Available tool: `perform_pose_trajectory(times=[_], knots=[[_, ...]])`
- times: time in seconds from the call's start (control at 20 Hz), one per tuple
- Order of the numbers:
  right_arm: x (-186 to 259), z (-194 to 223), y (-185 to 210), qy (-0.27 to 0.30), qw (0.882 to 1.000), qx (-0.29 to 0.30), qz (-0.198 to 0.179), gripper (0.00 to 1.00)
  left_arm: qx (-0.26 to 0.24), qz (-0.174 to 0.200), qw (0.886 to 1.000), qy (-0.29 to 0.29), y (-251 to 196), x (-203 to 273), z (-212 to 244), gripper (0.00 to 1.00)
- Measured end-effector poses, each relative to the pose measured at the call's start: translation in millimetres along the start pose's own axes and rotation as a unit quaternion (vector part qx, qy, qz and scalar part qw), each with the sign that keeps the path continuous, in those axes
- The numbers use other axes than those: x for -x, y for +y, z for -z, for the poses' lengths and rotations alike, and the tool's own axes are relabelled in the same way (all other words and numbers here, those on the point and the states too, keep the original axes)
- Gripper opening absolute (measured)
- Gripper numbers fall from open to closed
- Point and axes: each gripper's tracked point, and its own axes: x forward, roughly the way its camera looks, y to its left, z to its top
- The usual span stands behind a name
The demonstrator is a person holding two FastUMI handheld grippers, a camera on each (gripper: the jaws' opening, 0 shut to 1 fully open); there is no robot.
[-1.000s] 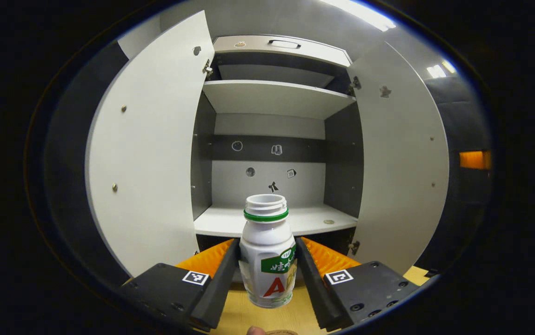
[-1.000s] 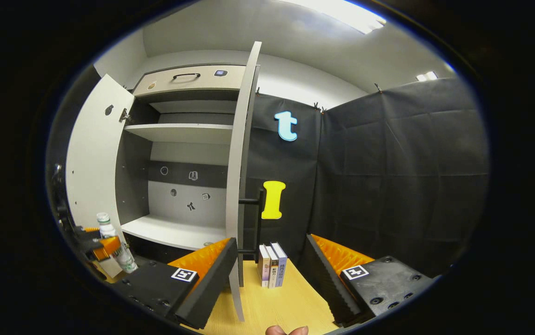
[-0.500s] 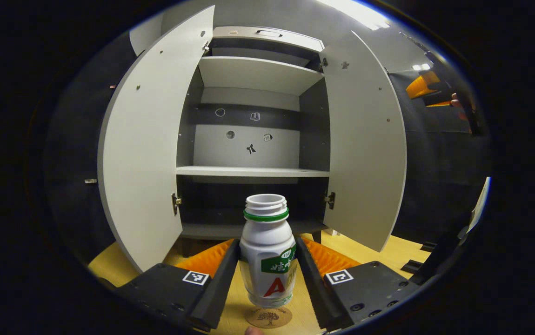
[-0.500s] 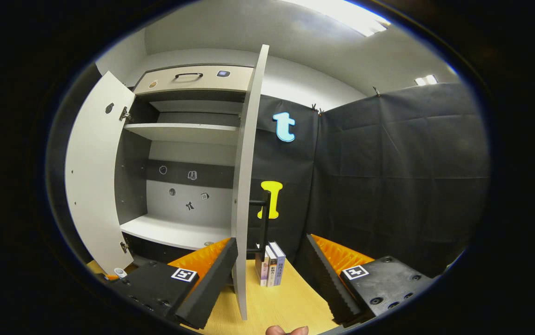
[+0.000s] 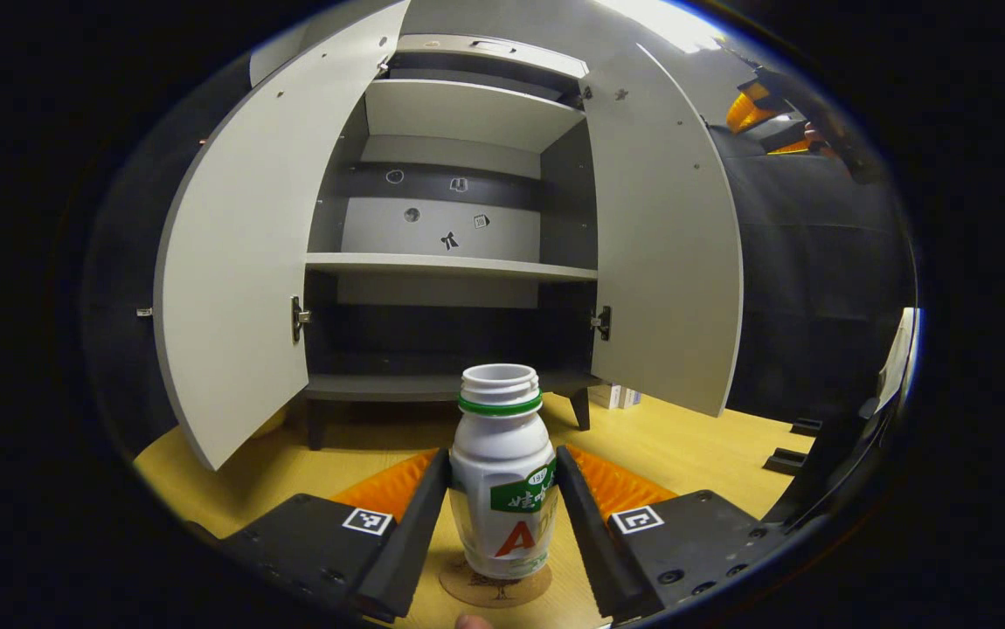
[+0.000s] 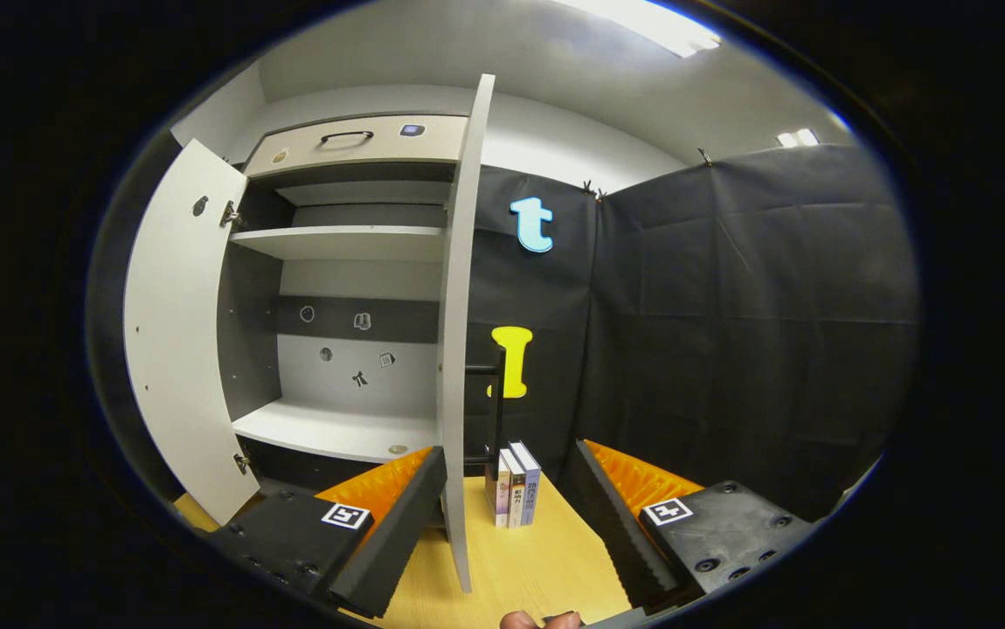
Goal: Grasp the bottle in the cabinet with the left hand and place it on the coaster, then close the right door with the right hand and the left door with the left hand.
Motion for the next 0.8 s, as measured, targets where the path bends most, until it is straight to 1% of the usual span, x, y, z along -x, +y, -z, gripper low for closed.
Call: perform_pose_trajectory(times=[0.25,0.5,0.7,0.75,0.8], knots=[[3.3,7.1,-22.5,0.015,1.000,-0.011,0.024,0.97,-0.015,0.005,1.000,0.006,-2.2,-0.8,13.8,0.76],[4.2,8.2,-32.7,0.019,0.999,-0.024,0.032,0.97,-0.024,0.005,1.000,0.014,-4.1,3.5,21.0,0.78],[3.0,9.9,-33.0,0.020,0.999,-0.023,0.032,0.97,-0.010,0.006,0.999,0.030,-2.9,6.8,23.7,0.81],[2.8,9.6,-32.1,0.019,0.999,-0.023,0.032,0.97,-0.007,0.003,0.999,0.033,-1.7,8.8,24.3,0.92],[2.4,9.9,-33.1,0.018,0.999,-0.019,0.033,0.97,-0.006,0.000,0.999,0.037,-0.6,12.4,23.7,0.97]])
